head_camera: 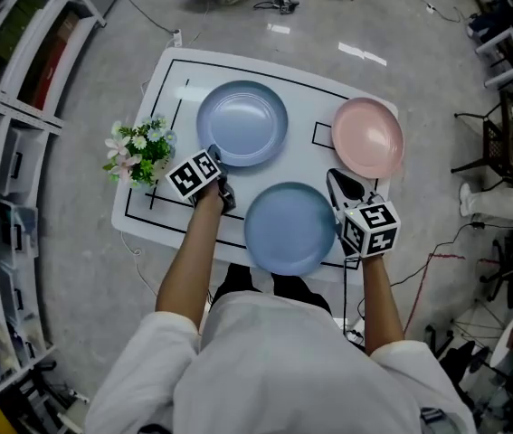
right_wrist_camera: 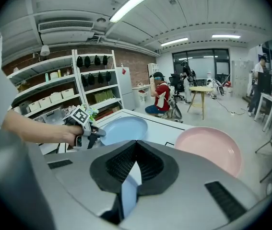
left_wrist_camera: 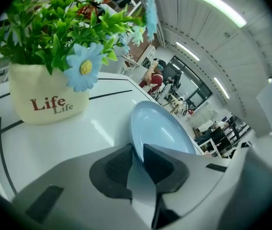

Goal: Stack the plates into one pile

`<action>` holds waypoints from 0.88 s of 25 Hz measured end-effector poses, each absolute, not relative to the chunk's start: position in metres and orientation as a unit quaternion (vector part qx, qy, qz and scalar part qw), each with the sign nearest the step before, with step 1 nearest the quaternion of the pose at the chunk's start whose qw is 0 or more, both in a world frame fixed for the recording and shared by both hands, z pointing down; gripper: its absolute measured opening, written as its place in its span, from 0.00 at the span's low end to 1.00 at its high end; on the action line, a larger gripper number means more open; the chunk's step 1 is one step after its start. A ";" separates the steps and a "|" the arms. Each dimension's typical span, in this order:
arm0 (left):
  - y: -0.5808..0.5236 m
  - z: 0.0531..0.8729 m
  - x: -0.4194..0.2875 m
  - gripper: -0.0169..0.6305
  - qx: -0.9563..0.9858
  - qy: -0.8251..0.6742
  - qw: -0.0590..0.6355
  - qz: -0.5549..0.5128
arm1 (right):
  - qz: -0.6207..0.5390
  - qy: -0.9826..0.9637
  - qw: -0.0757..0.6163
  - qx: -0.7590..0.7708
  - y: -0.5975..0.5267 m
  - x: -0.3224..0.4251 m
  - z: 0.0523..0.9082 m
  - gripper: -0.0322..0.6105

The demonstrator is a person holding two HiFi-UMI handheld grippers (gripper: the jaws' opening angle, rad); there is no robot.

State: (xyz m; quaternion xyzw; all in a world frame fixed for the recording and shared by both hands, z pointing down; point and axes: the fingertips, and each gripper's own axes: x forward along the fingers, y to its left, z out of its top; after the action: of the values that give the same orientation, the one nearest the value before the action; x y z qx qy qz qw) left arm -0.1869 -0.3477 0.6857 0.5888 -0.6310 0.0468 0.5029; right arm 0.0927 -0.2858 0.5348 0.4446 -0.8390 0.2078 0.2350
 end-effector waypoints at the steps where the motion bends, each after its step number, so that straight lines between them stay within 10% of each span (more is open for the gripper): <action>1: -0.348 0.685 -0.189 0.15 0.585 -0.631 0.509 0.034 | 0.209 -0.834 0.232 0.455 -0.282 0.097 0.533 0.07; 22: -0.339 0.562 -0.117 0.09 0.747 -0.458 0.481 -0.034 | 0.212 -0.765 0.164 0.586 -0.210 0.176 0.493 0.07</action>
State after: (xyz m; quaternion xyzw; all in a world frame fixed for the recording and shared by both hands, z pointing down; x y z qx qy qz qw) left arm -0.1168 -0.3389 0.5616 0.7469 -0.4583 -0.0337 0.4806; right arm 0.1759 -0.2099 0.4928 0.5857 -0.7651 0.2116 0.1638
